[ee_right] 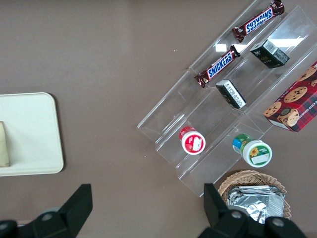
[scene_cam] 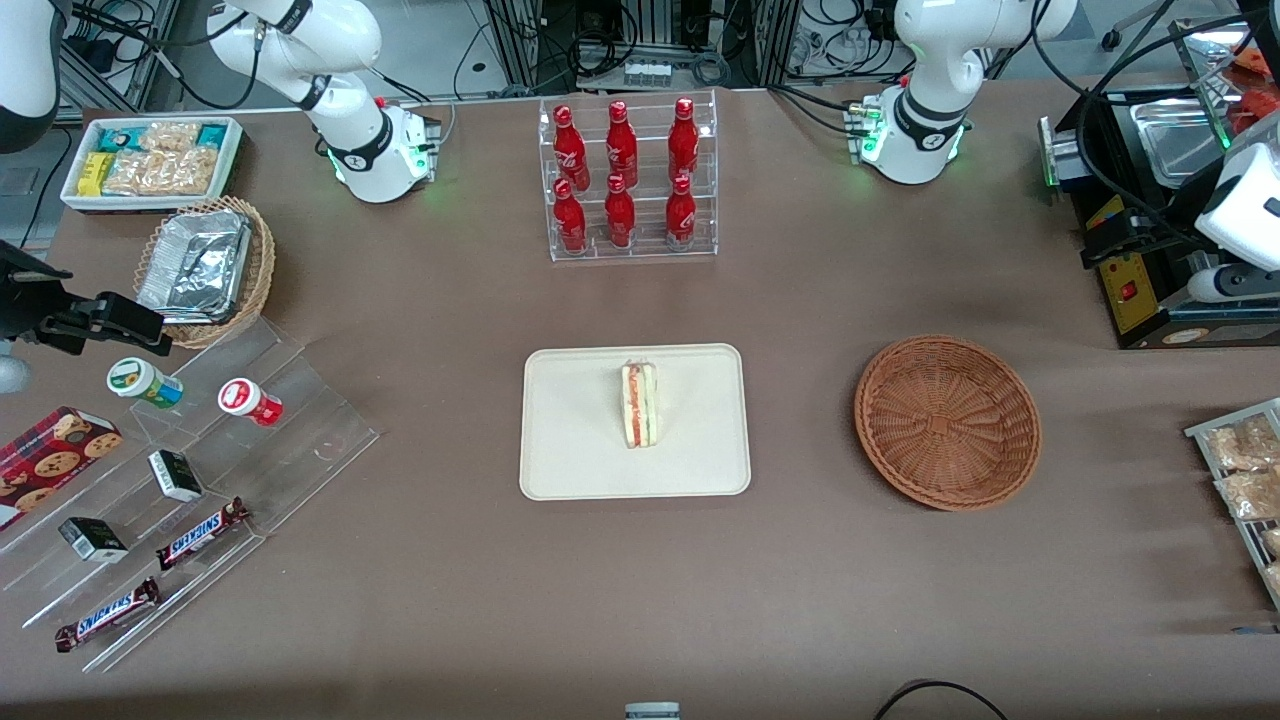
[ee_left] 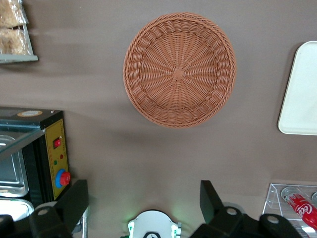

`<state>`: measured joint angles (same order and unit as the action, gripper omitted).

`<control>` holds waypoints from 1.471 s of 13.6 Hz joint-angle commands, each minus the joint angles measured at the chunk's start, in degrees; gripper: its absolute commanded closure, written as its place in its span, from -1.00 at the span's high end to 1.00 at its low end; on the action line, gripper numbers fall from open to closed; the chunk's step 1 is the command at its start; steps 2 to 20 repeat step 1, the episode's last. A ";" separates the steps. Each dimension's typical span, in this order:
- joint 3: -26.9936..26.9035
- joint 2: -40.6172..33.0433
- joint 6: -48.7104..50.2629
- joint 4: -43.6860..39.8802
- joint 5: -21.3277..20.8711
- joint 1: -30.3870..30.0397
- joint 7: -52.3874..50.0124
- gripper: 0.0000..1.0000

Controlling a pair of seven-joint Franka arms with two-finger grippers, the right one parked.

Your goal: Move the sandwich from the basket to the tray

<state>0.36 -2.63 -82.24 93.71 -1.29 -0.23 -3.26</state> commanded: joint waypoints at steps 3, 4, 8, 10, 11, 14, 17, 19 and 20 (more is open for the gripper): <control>-0.98 -0.10 -0.38 -0.54 0.33 0.93 2.38 0.98; -0.98 -0.10 -0.38 -0.54 0.33 0.93 2.38 0.98; -0.98 -0.10 -0.38 -0.54 0.33 0.93 2.38 0.98; -0.98 -0.10 -0.38 -0.54 0.33 0.93 2.38 0.98; -0.98 -0.10 -0.38 -0.54 0.33 0.93 2.38 0.98; -0.98 -0.10 -0.38 -0.54 0.33 0.93 2.38 0.98; -0.98 -0.10 -0.38 -0.54 0.33 0.93 2.38 0.98; -0.98 -0.10 -0.38 -0.54 0.33 0.93 2.38 0.98; -0.98 -0.10 -0.38 -0.54 0.33 0.93 2.38 0.98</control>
